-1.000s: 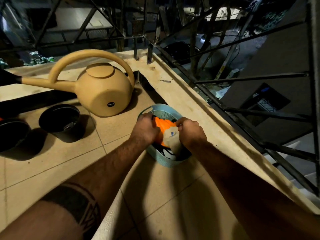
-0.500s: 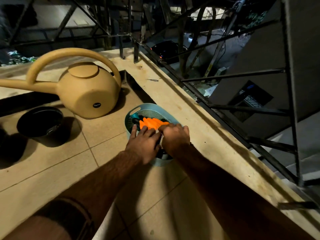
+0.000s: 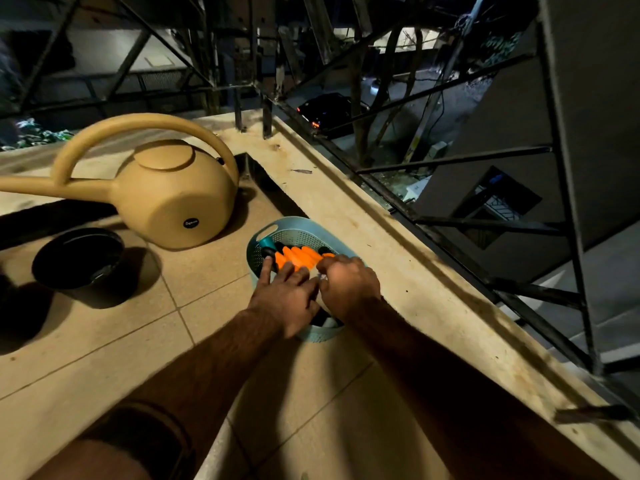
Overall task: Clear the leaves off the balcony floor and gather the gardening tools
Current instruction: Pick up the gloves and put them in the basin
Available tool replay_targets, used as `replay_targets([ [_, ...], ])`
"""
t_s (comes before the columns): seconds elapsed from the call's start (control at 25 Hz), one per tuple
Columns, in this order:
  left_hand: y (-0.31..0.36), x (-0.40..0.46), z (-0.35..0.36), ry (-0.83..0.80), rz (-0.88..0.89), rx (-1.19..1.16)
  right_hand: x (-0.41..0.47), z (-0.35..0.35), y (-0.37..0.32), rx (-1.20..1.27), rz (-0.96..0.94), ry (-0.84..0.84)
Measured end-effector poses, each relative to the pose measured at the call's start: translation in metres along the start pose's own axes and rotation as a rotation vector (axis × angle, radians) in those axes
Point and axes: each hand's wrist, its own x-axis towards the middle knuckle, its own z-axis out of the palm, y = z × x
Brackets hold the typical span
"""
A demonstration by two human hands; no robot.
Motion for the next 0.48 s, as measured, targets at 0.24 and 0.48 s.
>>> replay_targets([
  [0.24, -0.002, -0.008, -0.002, 0.149, -0.061, -0.154, -0.002, 0.02, 0.01, 0.167, -0.031, 0.105],
  [0.48, -0.035, -0.01, 0.001, 0.19, -0.12, -0.241, -0.013, 0.011, 0.023, 0.453, -0.049, 0.289],
])
